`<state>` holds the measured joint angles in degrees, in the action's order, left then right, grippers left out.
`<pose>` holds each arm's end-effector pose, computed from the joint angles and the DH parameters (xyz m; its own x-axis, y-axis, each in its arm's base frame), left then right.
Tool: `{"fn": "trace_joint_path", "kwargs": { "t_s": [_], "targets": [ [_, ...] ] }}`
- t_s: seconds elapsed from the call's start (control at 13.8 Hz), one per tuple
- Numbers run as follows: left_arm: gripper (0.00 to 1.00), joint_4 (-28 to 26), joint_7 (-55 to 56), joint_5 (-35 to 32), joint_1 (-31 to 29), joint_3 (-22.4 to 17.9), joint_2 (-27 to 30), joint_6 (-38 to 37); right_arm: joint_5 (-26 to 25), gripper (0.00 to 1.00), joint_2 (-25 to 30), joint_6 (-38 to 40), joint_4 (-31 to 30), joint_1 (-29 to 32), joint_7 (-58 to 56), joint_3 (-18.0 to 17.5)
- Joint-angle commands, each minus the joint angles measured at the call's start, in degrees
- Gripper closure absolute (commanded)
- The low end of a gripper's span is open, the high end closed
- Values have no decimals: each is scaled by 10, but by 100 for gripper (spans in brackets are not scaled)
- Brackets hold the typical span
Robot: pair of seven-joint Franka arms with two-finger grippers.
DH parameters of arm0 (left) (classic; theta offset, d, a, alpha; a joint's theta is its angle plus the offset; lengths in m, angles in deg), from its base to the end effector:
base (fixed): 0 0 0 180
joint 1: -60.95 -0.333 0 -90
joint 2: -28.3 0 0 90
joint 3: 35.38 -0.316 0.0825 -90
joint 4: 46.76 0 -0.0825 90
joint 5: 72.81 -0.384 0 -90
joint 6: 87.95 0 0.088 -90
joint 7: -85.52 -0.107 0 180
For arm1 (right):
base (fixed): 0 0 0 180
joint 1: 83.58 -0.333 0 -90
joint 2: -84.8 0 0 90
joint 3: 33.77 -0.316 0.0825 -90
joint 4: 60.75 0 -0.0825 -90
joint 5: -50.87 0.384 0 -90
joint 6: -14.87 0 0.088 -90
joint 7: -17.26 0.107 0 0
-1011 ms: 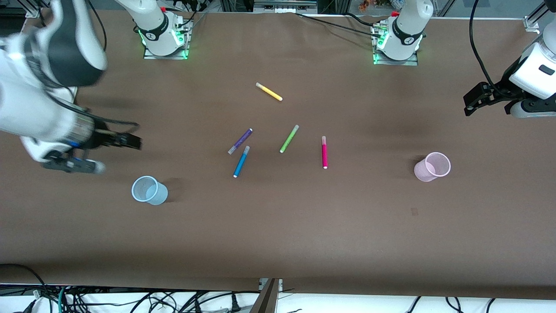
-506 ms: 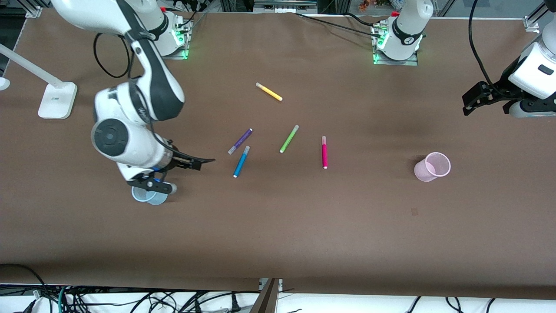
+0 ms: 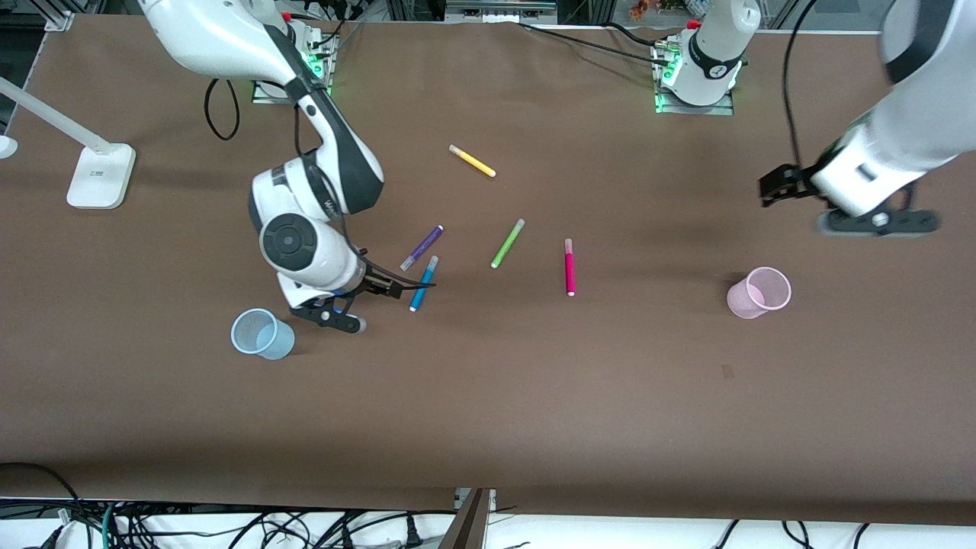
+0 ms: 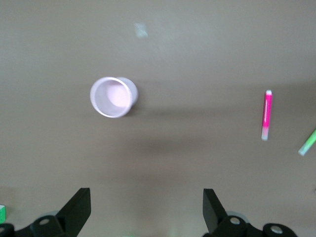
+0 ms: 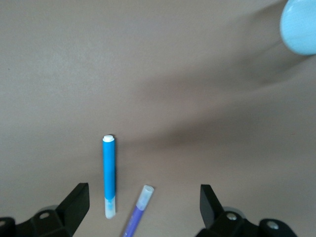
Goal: Place pink and blue markers in matching cups
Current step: 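Move the right gripper over the blue marker while the left gripper starts reaching, then grasp the blue marker with the right gripper while the left gripper grasps the pink marker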
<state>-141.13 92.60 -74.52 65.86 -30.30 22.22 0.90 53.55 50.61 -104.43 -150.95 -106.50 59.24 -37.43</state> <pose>0.5650 -0.0941 0.5277 0.9793 -0.0482 -0.1967 -0.0580 -0.9973 -0.0446 0.6164 0.3045 0.2856 0.9480 -0.2965 -0.1159 -0.2981 -0.9545 0.0042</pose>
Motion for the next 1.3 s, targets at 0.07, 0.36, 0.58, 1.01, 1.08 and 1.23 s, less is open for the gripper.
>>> {"fn": "trace_joint_path", "kwargs": {
  "t_s": [0.07, 0.36, 0.58, 1.01, 1.08, 1.23],
  "targets": [
    [0, 16, 4, 5, 5, 75, -107, 31, -5, 1, -18, -60, -20, -23, 42, 3],
    [0, 1, 5, 6, 5, 119, -195, 111, -5, 1, -55, -116, -20, -42, 49, 4],
    [0, -15, 24, 7, 14, 144, -225, 173, -8, 1, -75, -144, -20, -46, 49, 4],
    [0, -115, 217, -25, 98, 146, -224, 350, -4, 1, -94, -160, -19, -54, 63, 3],
    [0, -126, 217, -29, 98, 146, -225, 373, -4, 1, -95, -161, -19, -62, 70, 3],
    [0, -144, 217, -31, 99, 146, -229, 411, -3, 1, -98, -161, -19, -70, 82, 3]
  ]
}}
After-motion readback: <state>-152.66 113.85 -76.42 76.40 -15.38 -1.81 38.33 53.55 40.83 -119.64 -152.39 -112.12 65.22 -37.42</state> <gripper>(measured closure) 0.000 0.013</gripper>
